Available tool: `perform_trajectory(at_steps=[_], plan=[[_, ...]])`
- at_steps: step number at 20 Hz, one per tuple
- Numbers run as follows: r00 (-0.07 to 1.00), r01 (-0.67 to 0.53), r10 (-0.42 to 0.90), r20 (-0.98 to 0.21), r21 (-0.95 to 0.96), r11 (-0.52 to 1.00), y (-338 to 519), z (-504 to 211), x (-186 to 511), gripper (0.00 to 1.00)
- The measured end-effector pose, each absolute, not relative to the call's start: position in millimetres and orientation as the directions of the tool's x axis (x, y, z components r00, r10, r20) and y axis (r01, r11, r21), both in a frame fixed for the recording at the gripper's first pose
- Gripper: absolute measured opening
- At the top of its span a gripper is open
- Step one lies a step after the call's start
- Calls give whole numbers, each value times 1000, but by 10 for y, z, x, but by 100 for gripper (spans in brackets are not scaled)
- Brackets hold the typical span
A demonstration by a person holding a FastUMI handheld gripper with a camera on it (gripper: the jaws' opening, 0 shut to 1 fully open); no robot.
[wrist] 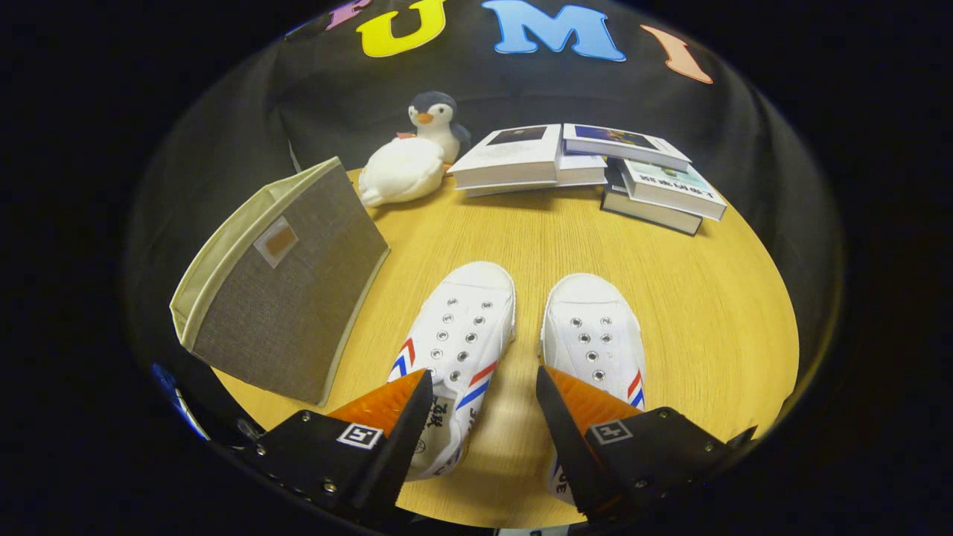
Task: Open the storage box then place both shoes into the box .Put the left shoe in first, then the right shoe, with the right side of both shoes facing outward in a uniform manner.
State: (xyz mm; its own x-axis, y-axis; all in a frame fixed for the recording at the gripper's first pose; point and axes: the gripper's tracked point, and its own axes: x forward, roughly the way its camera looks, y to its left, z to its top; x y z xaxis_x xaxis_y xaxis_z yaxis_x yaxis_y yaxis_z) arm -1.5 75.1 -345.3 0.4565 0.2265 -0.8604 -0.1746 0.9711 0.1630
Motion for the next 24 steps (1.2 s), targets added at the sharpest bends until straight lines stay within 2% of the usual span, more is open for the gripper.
perform_trajectory(at_steps=[4,5,7,8,9,10,12,13,18,24], plan=[[404,-155,234,-884,186,970,795,-3603,-25,85],[387,-130,233,-892,197,972,811,-3667,-37,79],[364,-67,275,-890,270,961,920,-3700,-64,50],[357,-35,284,-890,291,956,920,-3691,-58,31],[339,-27,306,-890,316,948,922,-3680,-91,29],[342,-11,317,-885,334,943,933,-3689,-58,21],[350,62,310,-884,352,934,884,-3636,-46,20],[330,104,315,-890,366,925,894,-3647,-83,1],[341,171,359,-869,433,885,977,-3442,-80,1],[414,152,384,-825,479,865,995,-2916,124,1]])
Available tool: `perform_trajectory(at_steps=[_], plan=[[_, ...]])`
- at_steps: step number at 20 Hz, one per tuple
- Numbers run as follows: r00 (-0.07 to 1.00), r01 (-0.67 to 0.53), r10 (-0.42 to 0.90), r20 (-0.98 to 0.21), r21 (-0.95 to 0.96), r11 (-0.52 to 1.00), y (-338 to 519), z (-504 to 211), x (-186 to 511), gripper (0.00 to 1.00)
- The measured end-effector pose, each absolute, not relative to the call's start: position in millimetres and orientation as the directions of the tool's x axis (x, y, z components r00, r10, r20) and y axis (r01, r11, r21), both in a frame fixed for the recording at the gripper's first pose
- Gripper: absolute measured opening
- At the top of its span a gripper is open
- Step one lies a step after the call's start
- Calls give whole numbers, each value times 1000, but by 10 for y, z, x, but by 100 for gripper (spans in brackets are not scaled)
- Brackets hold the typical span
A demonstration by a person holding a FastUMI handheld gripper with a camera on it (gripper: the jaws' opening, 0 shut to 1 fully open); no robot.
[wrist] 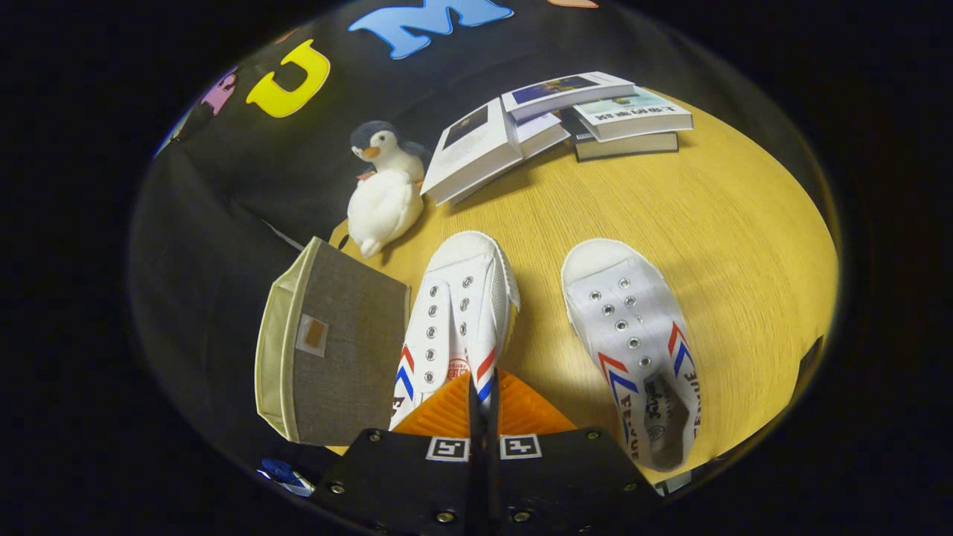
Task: Open the storage box then place both shoes into the box .Put the left shoe in first, then the right shoe, with the right side of both shoes facing outward in a uniform manner.
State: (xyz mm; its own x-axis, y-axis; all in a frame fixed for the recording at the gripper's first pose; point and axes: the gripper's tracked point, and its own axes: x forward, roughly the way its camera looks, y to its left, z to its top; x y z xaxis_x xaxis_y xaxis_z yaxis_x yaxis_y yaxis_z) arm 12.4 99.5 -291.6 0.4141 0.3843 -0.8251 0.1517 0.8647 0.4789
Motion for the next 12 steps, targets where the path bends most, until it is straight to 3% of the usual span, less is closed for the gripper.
perform_trajectory(at_steps=[12], plan=[[479,61,463,-746,555,830,1595,-1941,551,1]])
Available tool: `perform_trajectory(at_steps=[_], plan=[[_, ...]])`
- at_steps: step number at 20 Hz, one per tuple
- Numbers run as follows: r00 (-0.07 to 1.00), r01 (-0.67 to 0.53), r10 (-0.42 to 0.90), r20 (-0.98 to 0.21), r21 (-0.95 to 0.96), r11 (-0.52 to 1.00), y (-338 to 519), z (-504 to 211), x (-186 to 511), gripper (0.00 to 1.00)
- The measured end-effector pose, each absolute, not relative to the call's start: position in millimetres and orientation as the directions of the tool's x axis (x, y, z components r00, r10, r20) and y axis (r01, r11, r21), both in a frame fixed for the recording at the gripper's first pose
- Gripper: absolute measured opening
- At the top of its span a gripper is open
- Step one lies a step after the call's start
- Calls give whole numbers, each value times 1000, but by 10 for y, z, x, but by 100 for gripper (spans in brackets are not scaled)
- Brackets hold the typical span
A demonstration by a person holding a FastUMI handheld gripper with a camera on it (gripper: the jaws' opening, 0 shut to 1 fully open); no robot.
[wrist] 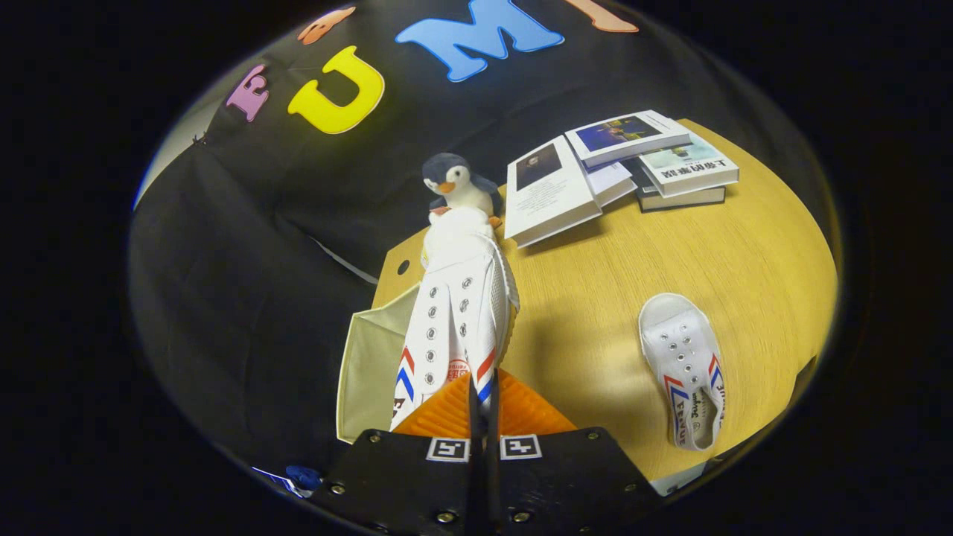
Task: Open the storage box then place both shoes into the box .Put the left shoe in first, then the right shoe, with the right side of both shoes facing outward in a uniform manner.
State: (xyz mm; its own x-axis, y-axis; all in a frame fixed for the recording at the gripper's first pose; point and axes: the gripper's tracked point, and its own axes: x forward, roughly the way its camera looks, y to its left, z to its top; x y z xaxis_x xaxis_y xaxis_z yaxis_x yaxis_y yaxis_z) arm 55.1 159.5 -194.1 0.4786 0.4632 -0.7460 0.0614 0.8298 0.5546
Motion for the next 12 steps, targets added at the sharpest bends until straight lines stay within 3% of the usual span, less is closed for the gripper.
perform_trajectory(at_steps=[12], plan=[[408,-38,554,-725,593,804,2777,-1885,543,1]])
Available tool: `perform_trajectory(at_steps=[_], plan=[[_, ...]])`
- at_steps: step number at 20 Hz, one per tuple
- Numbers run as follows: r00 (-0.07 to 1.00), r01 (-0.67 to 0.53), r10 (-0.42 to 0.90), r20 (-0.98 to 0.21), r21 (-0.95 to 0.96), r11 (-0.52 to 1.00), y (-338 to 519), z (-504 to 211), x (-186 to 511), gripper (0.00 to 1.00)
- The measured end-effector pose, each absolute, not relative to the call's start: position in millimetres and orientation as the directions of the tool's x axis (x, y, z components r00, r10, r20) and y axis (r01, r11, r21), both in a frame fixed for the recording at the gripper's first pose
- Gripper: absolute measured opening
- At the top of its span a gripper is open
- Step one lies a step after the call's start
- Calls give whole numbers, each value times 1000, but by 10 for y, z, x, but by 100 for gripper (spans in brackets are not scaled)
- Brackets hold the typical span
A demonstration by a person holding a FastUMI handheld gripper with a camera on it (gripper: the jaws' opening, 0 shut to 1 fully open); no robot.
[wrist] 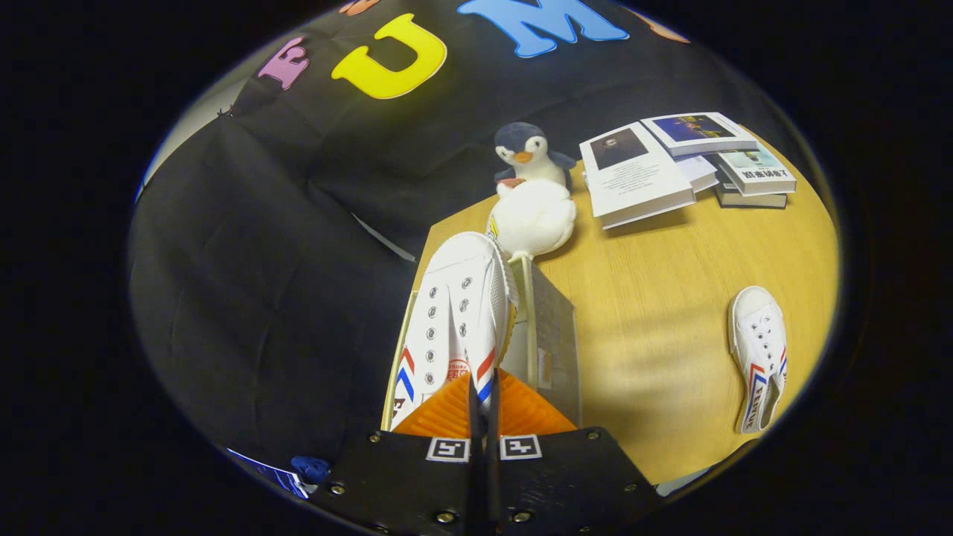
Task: Open the storage box then place both shoes into the box .Put the left shoe in first, then the right shoe, with the right side of both shoes facing outward in a uniform manner.
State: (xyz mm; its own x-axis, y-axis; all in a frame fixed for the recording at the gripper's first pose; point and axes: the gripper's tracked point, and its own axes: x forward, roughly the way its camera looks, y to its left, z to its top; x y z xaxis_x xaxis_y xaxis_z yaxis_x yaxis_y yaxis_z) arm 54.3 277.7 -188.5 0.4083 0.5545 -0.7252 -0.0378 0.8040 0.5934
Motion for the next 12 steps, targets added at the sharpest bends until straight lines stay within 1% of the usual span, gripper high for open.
perform_trajectory(at_steps=[12], plan=[[332,-45,568,-753,589,807,3532,-2180,429,1]])
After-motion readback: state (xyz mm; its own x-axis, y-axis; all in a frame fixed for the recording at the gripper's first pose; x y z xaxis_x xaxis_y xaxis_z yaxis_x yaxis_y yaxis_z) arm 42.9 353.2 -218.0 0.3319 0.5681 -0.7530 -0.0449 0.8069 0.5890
